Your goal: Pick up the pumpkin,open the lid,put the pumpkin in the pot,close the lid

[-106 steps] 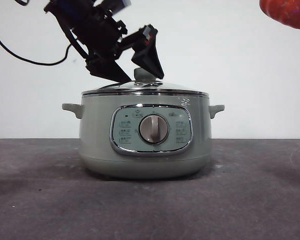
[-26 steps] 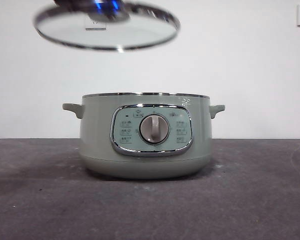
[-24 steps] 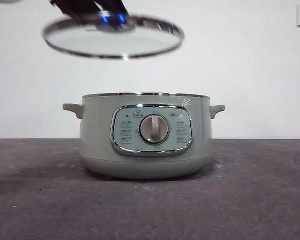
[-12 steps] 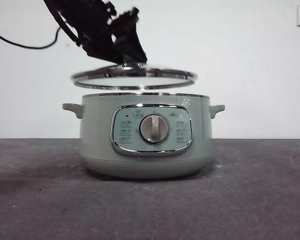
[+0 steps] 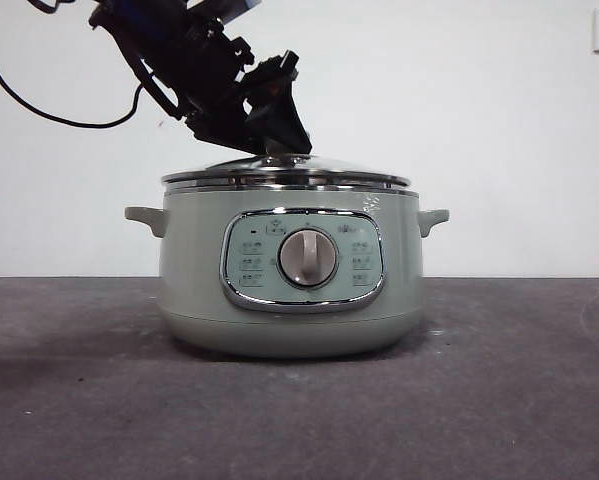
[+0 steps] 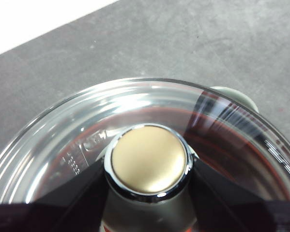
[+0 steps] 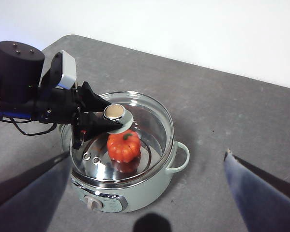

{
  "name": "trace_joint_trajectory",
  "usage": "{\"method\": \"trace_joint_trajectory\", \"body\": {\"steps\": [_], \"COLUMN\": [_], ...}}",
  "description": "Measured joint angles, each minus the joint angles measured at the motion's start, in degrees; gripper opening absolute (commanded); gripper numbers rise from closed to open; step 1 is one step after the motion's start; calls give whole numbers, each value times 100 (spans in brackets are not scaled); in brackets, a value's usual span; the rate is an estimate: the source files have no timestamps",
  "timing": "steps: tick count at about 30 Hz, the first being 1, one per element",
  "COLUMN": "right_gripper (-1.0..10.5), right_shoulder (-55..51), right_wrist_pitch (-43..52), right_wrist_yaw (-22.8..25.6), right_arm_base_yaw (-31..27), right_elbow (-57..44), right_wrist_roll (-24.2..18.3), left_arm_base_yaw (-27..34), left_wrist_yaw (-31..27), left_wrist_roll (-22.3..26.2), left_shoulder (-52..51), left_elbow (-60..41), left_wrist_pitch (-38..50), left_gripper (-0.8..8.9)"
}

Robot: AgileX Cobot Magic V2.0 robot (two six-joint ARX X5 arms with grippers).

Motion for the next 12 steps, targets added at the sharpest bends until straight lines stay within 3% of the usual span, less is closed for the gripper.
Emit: {"method": "trace_joint_trajectory", "body": {"steps": [12], "right_gripper": [692], "right_shoulder": [4], "right_wrist_pitch": [-7], "right_wrist_yaw": [190], "right_arm_base_yaw": [0], "right_elbow": [0], "right_wrist_roll": [-31], "left_arm_base_yaw": [-140], "left_wrist_yaw": [-39], "left_wrist_roll": [15], "left_shoulder": [35], "left_elbow": [4], "left_wrist_pitch": [-39], "left_gripper": [-9]}}
